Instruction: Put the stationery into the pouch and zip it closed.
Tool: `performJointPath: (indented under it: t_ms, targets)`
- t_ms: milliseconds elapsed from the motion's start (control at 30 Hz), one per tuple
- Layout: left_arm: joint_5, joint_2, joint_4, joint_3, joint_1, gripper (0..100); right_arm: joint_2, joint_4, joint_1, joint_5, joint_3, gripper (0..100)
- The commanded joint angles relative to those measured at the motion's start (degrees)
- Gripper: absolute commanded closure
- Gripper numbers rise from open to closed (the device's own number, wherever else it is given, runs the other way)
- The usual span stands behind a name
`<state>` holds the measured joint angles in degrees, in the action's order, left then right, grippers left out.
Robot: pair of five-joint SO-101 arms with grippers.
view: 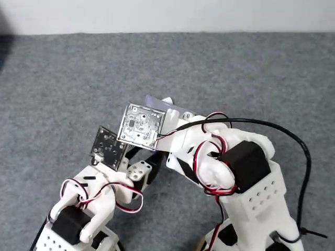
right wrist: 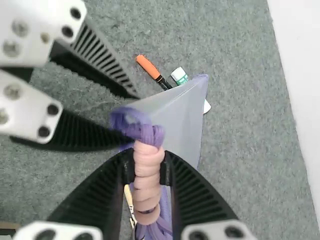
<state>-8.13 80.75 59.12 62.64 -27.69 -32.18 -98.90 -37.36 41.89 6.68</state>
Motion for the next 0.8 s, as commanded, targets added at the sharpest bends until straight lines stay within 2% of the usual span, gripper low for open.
performJointPath:
  t_ms: [0,267,467,767]
  targets:
    - [0.2,-0.4,-0.7,0.0,2.4,85,-1.9,-2.1,-0.6,-0.9,0.4,99.1]
    - [0.2,-0.4,-0.5,-0.5,2.2,85,-2.1,-2.5,-0.4,-0.9,0.4,99.1]
    - [0.2,-0.4,3.3,-5.7,2.2,85,-2.1,-2.4,-0.4,-0.9,0.4,99.1]
    - [0.2,-0.4,6.0,-6.6,2.2,85,-2.1,-2.2,-0.4,-0.9,0.4,99.1]
